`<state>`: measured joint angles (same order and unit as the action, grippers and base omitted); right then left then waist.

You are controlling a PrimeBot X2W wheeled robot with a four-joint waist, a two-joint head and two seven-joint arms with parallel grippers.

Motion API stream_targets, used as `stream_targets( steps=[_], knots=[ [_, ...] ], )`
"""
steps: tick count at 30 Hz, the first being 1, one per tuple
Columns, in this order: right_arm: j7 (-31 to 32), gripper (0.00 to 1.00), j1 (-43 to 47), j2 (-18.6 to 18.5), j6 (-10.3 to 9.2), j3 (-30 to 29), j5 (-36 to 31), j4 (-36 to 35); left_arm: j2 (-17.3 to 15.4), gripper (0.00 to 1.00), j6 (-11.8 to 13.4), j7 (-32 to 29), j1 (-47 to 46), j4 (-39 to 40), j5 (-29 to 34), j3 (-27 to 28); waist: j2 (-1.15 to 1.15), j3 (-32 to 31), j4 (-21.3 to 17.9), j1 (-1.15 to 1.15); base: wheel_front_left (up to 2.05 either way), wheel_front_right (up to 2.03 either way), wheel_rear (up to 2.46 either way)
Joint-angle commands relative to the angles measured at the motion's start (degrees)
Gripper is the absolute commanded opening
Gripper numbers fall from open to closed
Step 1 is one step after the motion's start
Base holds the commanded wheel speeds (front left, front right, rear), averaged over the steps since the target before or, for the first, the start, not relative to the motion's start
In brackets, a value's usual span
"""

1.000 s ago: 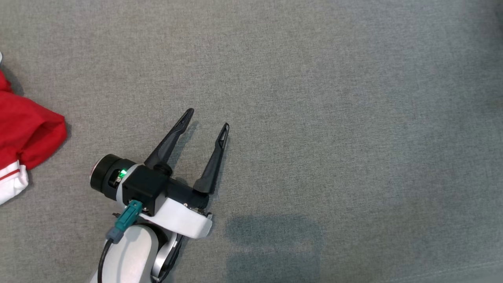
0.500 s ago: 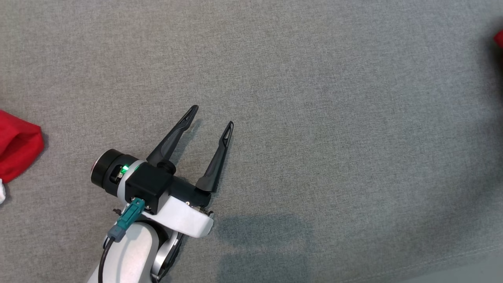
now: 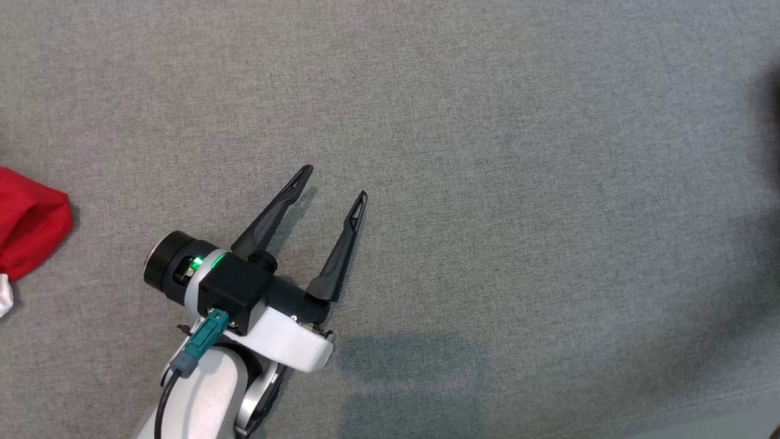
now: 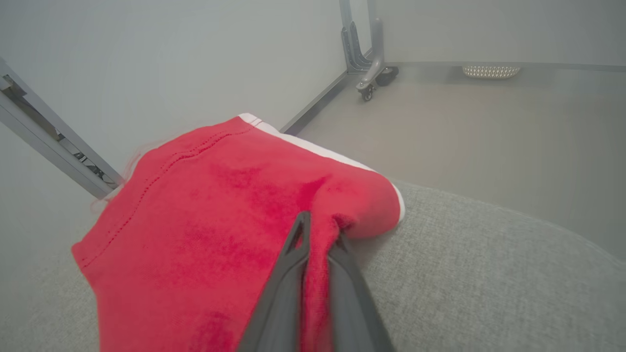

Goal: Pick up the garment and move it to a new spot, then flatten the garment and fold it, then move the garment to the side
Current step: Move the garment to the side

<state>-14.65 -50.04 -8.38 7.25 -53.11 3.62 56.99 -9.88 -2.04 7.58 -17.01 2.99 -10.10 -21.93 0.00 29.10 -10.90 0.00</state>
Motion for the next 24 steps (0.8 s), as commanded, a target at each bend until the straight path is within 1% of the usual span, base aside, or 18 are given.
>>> stream_targets(
  steps=[1,8,14,16,19,22,24],
  knots=[
    [-0.35,1.00,-0.57,-0.84,0.24,0.32,-0.88,-1.39,-0.32,1.00,-0.28,0.01,-1.69,1.64,-0.23,1.39,0.00,-0.09,0.05,0.00,0.00,0.00,0.00],
    [-0.35,1.00,0.62,0.42,0.24,-3.36,-8.01,-3.42,0.12,1.00,0.11,0.94,-1.28,0.46,-0.88,1.10,0.00,-2.10,-0.12,0.00,0.00,0.00,0.00],
    [-0.35,1.00,3.29,1.40,0.24,-5.71,-15.46,-6.82,0.66,1.00,0.70,2.25,-0.45,-1.05,-1.76,1.24,0.00,-5.72,-0.18,0.00,0.00,0.00,0.00],
    [-0.35,1.00,3.35,2.53,0.24,-4.57,-16.52,-8.81,0.92,1.00,1.16,2.79,0.02,-1.53,-2.14,1.53,0.00,-7.17,-0.21,0.00,0.00,0.00,0.00],
    [-0.35,1.00,3.84,3.96,0.24,-0.33,-16.40,-11.43,1.20,1.00,1.96,3.46,1.01,-2.26,-2.71,2.08,0.00,-9.47,-0.21,0.00,0.00,0.00,0.00],
    [-0.35,1.00,5.10,4.74,0.24,6.05,-15.41,-13.85,1.69,1.00,2.85,4.15,2.14,-2.99,-3.54,2.80,0.00,-11.94,0.20,0.00,0.00,0.00,0.00],
    [-0.35,1.00,5.99,5.05,0.24,10.63,-13.39,-14.92,2.09,1.00,3.53,4.64,2.96,-3.46,-4.22,3.43,0.00,-13.66,0.75,0.00,0.00,0.00,0.00]
  ],
)
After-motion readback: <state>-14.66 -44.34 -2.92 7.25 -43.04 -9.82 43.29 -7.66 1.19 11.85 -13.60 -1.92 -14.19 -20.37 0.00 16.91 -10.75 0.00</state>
